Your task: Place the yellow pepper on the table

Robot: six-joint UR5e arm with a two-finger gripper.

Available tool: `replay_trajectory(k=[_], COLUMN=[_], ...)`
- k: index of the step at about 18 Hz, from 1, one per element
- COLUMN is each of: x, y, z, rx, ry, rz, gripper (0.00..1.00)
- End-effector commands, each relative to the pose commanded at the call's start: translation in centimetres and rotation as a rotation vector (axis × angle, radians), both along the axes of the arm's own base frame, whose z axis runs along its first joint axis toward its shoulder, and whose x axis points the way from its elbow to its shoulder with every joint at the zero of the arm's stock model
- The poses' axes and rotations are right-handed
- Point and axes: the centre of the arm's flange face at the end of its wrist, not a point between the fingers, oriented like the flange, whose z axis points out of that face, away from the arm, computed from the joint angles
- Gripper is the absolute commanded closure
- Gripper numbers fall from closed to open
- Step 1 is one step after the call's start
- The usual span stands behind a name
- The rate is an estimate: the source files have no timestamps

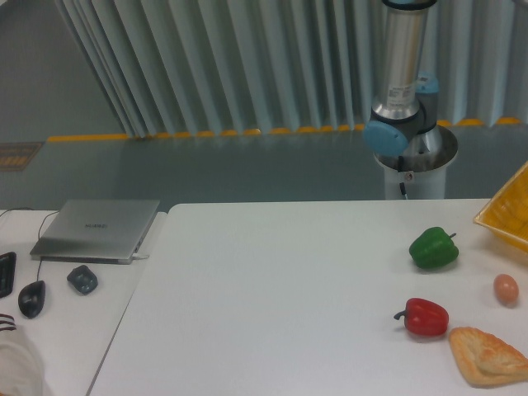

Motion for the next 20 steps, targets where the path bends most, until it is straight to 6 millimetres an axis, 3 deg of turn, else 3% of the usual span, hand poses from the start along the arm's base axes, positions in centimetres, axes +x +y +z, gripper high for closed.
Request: replay_trajectory(k=[8,20], x=[-0.4,-0.1], y=[0.1,1.5], z=[-1.3,-1.5], rx=[0.003,0.004], ry=[-0.009,-0.021], rz=[0.001,0.015], gripper=[0.00,0.00])
